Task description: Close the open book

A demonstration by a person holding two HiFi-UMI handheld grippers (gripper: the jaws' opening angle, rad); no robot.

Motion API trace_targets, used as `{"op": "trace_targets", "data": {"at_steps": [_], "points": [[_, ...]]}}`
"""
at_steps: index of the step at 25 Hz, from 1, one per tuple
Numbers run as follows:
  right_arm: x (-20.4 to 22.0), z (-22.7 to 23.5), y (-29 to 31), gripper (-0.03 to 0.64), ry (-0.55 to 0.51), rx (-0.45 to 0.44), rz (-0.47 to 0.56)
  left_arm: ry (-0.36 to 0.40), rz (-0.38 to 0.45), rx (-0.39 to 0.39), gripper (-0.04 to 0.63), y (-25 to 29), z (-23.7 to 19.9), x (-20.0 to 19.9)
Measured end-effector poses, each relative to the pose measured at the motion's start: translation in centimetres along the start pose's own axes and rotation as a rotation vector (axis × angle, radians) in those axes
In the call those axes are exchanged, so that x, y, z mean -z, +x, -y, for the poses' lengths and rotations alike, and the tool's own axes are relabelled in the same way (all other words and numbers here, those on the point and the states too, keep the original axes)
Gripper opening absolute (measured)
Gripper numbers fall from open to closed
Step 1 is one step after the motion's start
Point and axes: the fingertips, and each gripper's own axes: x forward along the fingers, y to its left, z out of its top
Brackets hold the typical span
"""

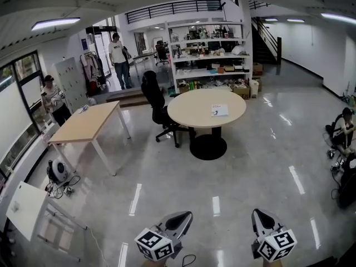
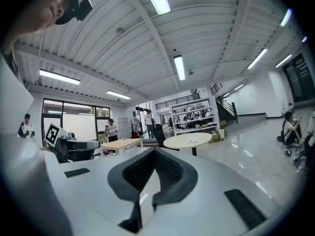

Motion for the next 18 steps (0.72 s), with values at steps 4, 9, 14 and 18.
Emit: {"op": "trace_targets", "data": {"at_steps": [4,9,14,18], "points": [[-1.0,-1.3,0.2,-0.002,-0.017,-0.012,0.016,0.006,0.022,0.008,-0.014,-1.0,-0.3,-1.0],[-0.9,-2.3,-0.2,-0.002,-0.030,-0.019,0.014,0.002,0.027,0.020,-0.014,-1.9,0.1,-0.7],[-1.2,-2.4,0.2,-0.002,-0.034,-0.017,0.015,0.006,0.034,0.018,-0.014,-2.0,-0.3,-1.1],[-1.9,-2.2,-0.2,-0.002,-0.042,-0.021,0.029,0.018,0.036,0.020,-0.014,-1.9,0.3,-1.4]]}}
